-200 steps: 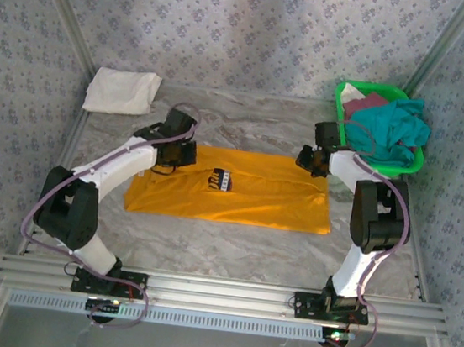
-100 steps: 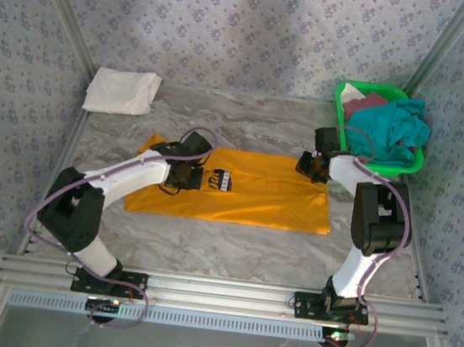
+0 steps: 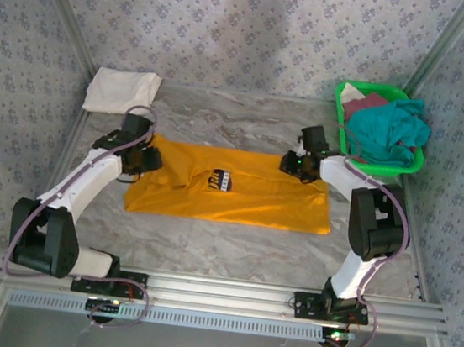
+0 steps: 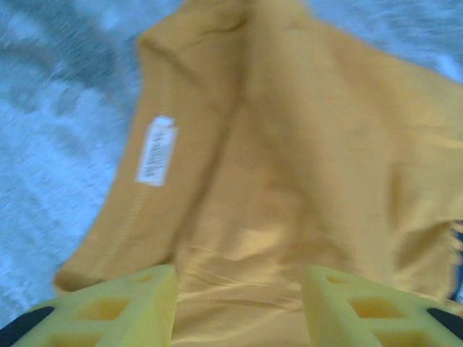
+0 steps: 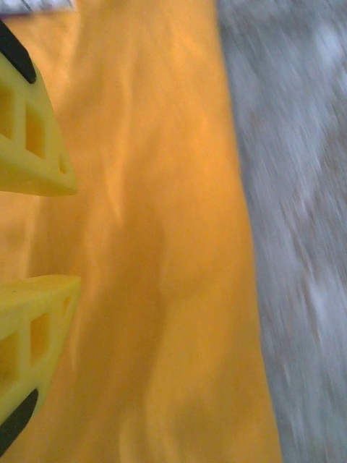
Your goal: Fold and stack the t-shirts
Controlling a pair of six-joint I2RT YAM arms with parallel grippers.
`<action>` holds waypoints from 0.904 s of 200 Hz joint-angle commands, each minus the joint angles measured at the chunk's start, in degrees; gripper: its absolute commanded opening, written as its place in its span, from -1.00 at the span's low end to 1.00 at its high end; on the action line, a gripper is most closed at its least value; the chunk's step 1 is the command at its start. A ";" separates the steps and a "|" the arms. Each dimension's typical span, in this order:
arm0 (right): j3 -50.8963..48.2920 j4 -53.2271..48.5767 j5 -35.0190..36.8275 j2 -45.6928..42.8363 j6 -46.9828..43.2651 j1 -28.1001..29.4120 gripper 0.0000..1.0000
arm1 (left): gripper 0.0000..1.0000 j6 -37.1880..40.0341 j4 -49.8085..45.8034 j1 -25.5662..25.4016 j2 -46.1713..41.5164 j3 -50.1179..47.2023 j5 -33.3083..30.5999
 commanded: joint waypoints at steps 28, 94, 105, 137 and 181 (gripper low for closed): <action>10.59 1.09 -18.73 3.63 0.76 17.79 -0.23 | -0.07 4.64 4.49 6.72 4.73 -5.04 11.09; 25.11 -2.60 -9.35 18.62 -2.11 30.12 -0.10 | -0.19 7.47 11.74 8.26 12.35 -1.69 14.64; 26.51 -3.23 -7.28 20.02 -2.38 30.99 -0.09 | -0.21 7.83 11.76 8.23 13.65 -1.09 14.89; 27.75 -2.62 -2.11 21.66 -2.85 32.40 -0.05 | -0.42 7.46 14.06 8.19 14.68 -1.62 16.16; 30.03 -3.01 -0.07 24.99 -3.19 33.05 -0.13 | -0.46 7.08 14.52 8.11 14.42 -2.82 16.74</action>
